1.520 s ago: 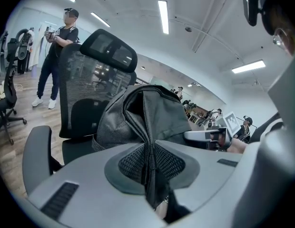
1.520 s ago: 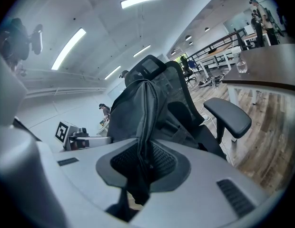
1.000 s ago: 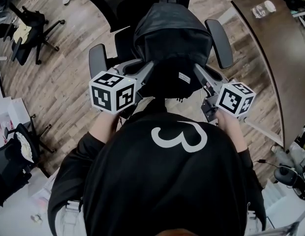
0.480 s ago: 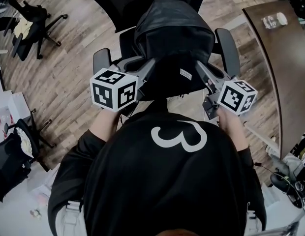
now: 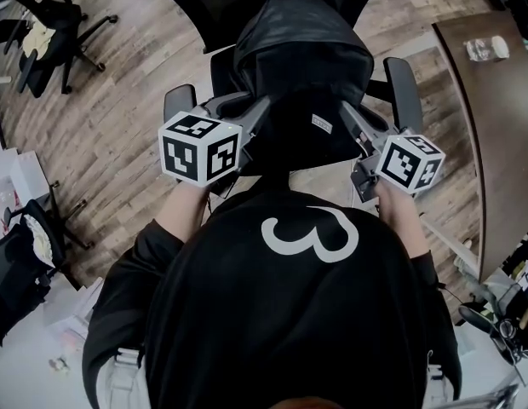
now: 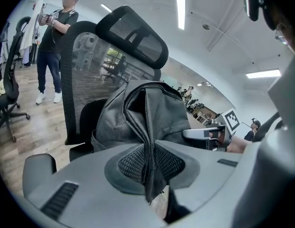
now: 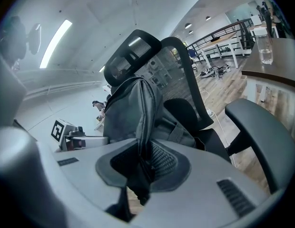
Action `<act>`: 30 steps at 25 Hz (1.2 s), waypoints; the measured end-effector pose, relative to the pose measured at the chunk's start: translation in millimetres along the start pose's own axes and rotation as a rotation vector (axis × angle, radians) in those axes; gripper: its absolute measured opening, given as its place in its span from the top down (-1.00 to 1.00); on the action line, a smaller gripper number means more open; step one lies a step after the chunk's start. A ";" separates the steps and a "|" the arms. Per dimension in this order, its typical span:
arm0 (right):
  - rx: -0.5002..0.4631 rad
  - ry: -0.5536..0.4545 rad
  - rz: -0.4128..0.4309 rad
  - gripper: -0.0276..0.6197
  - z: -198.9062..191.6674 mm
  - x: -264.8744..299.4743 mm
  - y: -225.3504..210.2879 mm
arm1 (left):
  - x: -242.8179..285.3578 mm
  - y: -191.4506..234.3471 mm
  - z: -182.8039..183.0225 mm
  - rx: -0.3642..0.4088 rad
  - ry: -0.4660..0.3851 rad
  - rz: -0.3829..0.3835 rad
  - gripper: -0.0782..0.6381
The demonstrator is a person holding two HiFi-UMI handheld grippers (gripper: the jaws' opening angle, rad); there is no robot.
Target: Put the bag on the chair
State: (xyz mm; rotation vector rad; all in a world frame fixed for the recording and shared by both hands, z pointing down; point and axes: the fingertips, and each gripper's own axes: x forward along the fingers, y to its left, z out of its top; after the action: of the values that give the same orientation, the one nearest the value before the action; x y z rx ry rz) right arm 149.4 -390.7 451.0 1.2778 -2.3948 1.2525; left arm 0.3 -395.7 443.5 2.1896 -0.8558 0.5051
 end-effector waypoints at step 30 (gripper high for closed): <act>-0.013 0.098 -0.075 0.70 -30.2 47.5 -48.4 | 45.1 45.2 -33.2 -0.011 0.047 0.027 0.58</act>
State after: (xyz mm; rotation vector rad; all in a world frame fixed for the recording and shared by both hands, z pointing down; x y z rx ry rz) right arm 148.7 -411.8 522.1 1.2600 -2.2627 1.2466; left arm -3.1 -413.6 513.2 2.1500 -0.8618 0.5620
